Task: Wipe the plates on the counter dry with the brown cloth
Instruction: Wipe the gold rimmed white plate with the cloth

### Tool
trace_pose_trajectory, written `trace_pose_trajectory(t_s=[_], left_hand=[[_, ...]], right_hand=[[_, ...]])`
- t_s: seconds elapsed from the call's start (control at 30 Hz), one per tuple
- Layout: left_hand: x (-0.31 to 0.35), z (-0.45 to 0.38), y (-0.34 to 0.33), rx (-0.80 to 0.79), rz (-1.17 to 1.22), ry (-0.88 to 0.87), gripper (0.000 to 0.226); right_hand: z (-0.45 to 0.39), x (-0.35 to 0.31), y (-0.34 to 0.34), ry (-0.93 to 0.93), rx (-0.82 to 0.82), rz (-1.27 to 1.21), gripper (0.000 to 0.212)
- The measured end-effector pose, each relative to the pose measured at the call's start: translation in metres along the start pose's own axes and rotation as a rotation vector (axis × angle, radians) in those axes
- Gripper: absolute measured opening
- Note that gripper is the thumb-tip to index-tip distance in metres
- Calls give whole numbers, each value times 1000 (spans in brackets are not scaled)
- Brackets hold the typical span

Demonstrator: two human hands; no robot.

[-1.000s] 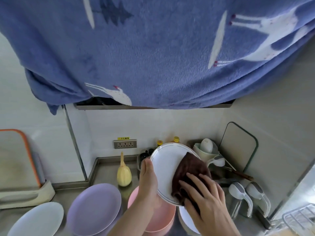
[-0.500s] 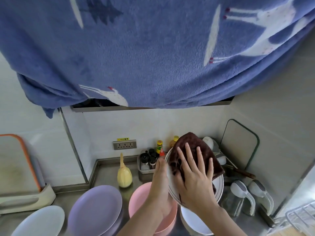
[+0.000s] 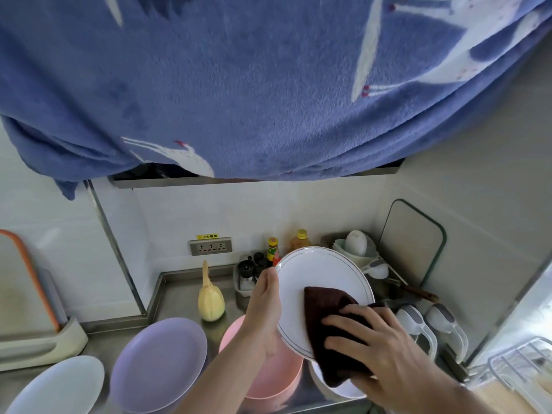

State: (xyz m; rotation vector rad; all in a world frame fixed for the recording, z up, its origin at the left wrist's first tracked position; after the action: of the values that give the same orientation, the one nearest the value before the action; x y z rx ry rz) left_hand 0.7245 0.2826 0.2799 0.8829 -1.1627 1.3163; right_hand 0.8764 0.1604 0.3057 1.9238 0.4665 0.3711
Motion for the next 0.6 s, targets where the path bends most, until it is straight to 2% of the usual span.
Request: trace_pose_trajectory(t_s=[0.07, 0.13, 0.23, 0.37, 0.43, 0.53, 0.6], left_hand=[[-2, 1, -7, 2, -97, -53, 36], [-10, 0, -17, -36, -118, -25, 34], [-28, -3, -36, -90, -171, 19, 25], [-74, -15, -57, -45, -235, 138, 38], [-105, -23, -69, -17, -181, 243, 42], [-151, -23, -96, 33, -166, 339, 44], [-183, -17, -115, 72, -217, 398, 45]], right_hand=[[15, 15, 2, -12, -27, 54, 41], [32, 31, 1, -96, -45, 72, 44], [63, 53, -2, -312, -88, 99, 52], [124, 83, -18, -618, -148, 22, 48], [159, 95, -23, -846, -92, -175, 44], [209, 110, -35, -1324, 45, -755, 27], [239, 114, -46, -1590, 135, -1012, 17]])
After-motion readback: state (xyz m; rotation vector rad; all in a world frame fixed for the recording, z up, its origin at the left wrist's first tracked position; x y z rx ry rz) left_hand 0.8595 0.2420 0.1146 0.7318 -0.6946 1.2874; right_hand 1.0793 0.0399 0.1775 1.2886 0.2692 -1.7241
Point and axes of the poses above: each hand's wrist, its own z-axis away from the middle knuckle, its own y-axis out of the back of the hand, x = y × z, the point moved 4 cm from there along -z, towards the middle knuckle, and after that the axes turned 1 degree about x, right-handed, at the moved point
